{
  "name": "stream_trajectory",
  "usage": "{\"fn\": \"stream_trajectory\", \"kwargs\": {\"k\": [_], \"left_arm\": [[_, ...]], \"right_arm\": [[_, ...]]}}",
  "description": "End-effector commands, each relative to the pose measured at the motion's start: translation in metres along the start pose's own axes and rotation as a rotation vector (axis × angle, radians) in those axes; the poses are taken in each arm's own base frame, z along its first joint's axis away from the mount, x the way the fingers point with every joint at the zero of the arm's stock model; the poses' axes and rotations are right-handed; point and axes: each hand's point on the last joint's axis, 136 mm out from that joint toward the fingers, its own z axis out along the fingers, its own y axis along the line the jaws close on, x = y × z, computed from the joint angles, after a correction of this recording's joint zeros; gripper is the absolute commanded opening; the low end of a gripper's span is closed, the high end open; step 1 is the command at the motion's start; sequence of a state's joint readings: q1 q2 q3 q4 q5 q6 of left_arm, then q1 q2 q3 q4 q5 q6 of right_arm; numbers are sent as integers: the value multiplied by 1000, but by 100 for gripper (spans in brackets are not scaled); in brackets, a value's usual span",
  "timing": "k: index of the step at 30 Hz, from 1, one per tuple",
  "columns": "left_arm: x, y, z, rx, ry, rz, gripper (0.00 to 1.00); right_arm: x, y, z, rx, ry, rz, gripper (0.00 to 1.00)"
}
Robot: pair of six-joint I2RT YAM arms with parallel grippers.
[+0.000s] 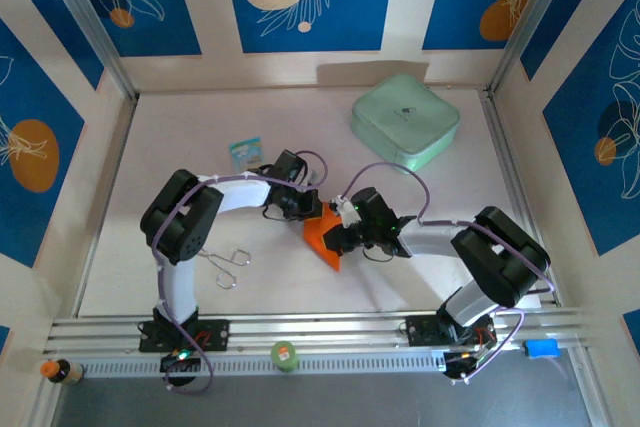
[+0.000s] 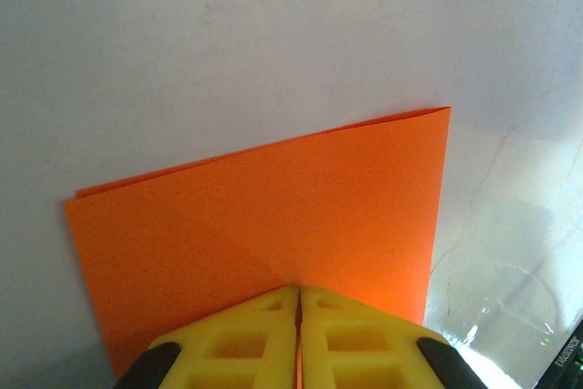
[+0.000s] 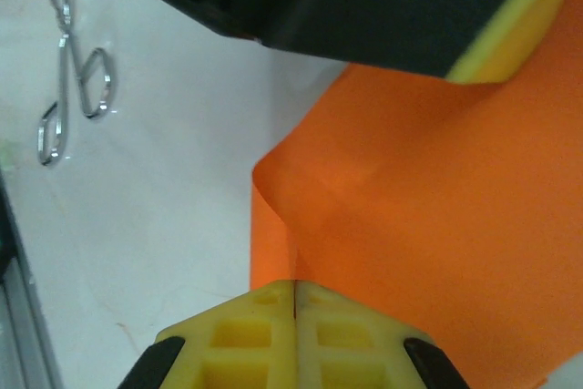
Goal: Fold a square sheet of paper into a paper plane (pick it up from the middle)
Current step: Third fold the triangle at the center of the table.
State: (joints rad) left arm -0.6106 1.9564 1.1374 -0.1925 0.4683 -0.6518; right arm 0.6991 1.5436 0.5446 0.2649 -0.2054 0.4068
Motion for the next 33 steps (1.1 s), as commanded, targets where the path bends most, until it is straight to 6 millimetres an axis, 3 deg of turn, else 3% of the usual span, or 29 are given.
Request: {"fn": "stream_trajectory", "kwargs": {"k": [1,19,33], "left_arm": [[8,20,9,-59,42,-20,10],[8,18,7,-55,35,-28,10],[8,19,6,-58,35,-31,10]], "right_arm": [[-5,-6,3,46,-2,-22,0],[-1,-21,1,172,-31,-68,0],[0,-22,-5,200,-37,-75,0]]}}
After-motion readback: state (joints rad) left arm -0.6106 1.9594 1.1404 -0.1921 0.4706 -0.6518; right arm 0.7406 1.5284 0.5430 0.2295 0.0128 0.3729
